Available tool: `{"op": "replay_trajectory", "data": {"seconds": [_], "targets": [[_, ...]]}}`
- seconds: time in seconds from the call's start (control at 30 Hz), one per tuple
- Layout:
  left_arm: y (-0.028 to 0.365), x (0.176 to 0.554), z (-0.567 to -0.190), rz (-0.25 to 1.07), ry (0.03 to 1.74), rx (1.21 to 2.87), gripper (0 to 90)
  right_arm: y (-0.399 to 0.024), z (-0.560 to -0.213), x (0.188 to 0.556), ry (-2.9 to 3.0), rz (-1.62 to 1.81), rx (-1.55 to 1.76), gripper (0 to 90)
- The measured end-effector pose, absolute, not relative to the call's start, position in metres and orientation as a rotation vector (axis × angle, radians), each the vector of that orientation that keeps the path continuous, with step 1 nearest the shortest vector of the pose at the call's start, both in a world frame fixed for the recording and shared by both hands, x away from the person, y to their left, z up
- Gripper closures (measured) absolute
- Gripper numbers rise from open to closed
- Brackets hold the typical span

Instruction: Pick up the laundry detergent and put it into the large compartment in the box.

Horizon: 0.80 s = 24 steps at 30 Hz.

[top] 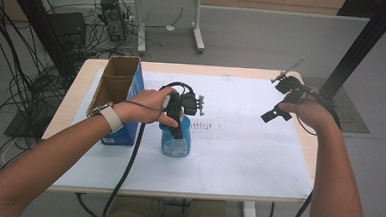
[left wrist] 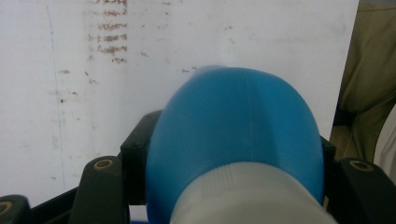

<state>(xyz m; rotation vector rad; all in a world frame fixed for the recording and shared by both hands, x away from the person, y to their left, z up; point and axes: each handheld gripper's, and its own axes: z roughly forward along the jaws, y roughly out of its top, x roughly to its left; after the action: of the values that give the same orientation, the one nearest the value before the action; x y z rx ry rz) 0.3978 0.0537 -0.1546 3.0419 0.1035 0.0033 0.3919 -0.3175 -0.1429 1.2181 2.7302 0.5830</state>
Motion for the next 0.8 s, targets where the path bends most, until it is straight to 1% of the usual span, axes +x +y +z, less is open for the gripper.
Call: {"op": "replay_trajectory", "data": {"seconds": [0.37,0.8], "targets": [[0.0558,0.3999,-0.1550,-0.010,0.087,3.033,38.7,-0.3158,-0.1443,0.3926,2.734,0.575,1.217,9.1],[0.0501,0.3972,-0.1533,-0.002,0.109,3.055,38.4,-0.3177,-0.1402,0.3892,2.722,0.576,1.219,9.1]]}}
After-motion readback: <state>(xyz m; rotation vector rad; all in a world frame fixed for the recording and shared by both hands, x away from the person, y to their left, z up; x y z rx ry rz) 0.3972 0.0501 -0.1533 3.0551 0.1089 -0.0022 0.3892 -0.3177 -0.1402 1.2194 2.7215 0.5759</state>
